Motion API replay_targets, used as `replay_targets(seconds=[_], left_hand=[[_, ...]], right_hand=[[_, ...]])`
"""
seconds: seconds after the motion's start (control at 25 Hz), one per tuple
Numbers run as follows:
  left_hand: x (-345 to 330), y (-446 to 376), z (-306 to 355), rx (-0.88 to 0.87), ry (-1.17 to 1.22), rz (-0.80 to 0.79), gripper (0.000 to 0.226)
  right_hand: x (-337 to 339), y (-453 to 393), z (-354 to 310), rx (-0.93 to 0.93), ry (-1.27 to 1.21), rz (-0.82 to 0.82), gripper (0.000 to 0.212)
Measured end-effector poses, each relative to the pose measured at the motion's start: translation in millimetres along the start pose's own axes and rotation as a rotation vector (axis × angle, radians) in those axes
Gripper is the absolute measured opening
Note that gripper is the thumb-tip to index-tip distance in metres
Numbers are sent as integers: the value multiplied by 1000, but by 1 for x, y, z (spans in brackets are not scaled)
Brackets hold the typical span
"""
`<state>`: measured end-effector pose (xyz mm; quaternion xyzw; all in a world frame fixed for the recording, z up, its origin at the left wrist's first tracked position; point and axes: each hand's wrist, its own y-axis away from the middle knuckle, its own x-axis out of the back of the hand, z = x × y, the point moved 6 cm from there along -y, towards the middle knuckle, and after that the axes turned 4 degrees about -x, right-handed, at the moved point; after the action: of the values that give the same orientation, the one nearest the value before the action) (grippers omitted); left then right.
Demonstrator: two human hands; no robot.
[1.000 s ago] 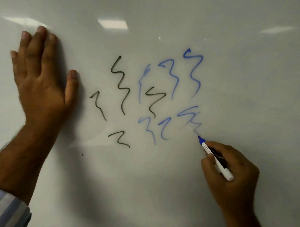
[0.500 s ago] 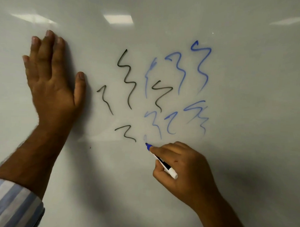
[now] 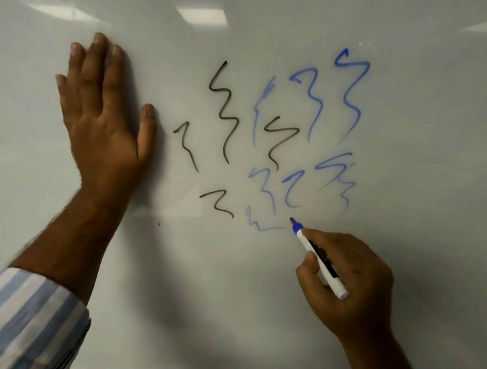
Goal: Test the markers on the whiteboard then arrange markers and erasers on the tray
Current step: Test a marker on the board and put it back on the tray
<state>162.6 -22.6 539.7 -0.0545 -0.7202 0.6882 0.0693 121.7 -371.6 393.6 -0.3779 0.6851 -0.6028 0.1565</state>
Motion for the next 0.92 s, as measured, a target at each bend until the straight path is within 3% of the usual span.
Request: replay_targets(seconds=[0.12, 0.48, 0.64, 0.76, 0.92], left_hand=[[1, 2, 0, 4, -4, -4, 66], [-3, 7, -4, 8, 8, -18, 68], [-6, 8, -8, 2, 9, -37, 67], [-6, 9, -7, 8, 25, -35, 67], [-3, 11, -3, 25, 22, -44, 67]], right_hand=[[3, -6, 9, -69, 0, 86, 29], [16, -12, 21, -57, 65, 124, 24], [26, -7, 35, -138, 71, 155, 23], [22, 6, 35, -155, -11, 65, 22], [2, 5, -4, -42, -223, -67, 23]])
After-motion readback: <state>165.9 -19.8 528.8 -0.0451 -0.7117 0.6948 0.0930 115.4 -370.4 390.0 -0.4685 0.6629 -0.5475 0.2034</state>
